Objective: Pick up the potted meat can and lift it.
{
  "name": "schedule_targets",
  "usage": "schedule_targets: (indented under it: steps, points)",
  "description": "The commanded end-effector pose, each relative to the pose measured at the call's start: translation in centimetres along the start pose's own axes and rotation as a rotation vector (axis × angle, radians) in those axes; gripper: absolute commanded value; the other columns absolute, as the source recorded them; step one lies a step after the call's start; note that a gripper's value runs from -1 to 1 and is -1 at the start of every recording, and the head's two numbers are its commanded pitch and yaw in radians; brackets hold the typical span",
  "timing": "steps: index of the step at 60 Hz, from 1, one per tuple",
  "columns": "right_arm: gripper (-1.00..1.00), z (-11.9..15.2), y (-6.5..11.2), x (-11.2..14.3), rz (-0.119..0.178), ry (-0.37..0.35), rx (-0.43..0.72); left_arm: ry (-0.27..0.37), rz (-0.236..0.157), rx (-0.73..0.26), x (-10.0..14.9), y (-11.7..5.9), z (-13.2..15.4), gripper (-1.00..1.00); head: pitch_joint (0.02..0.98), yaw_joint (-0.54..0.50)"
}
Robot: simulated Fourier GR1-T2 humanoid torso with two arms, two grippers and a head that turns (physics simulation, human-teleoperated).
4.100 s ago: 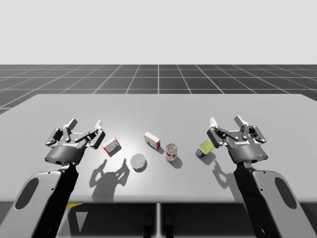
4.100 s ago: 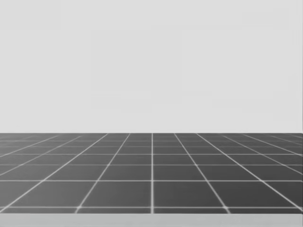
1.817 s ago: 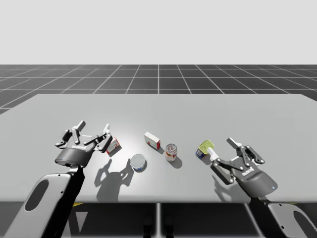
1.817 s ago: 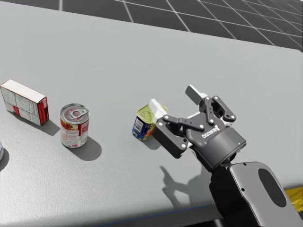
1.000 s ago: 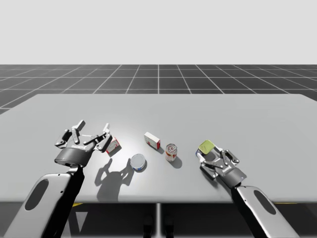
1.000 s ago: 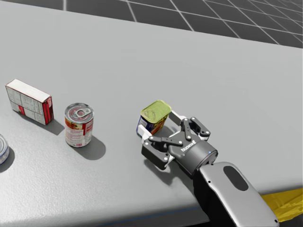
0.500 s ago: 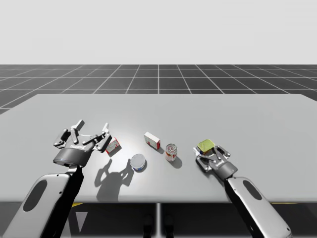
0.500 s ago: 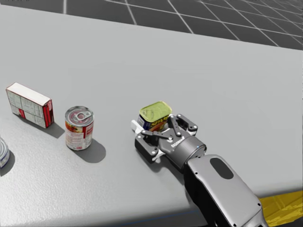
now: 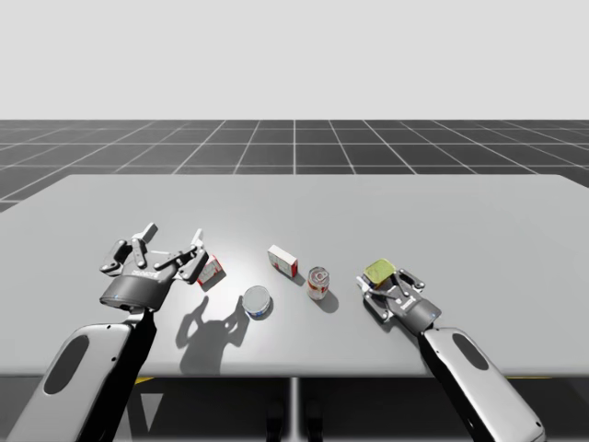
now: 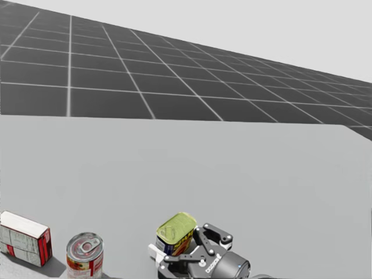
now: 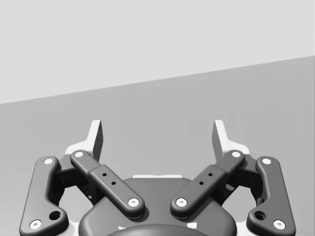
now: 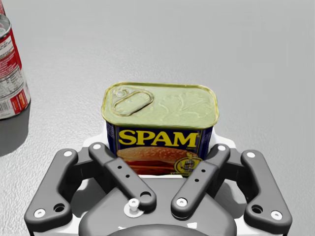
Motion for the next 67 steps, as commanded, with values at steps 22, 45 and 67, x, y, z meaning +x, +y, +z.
schedule_targets:
  steps: [22,45,67]
  points:
    - [0.99,1.8,0.8,2.5,0.07,-0.005,-0.085,-0.005,0.004,0.004,0.1,0.1,0.1,-1.0,0.465,-0.42]
    - [1.0,3.3,1.4,11.6,0.192,-0.124,-0.134,-0.019,0.015,0.01,0.4,0.5,0.2,-1.0,0.46,-0.42]
    - [1.0,4.4,2.0,20.8,0.253,-0.306,-0.232,-0.025,0.017,0.019,0.6,0.7,0.3,-1.0,0.457,-0.41]
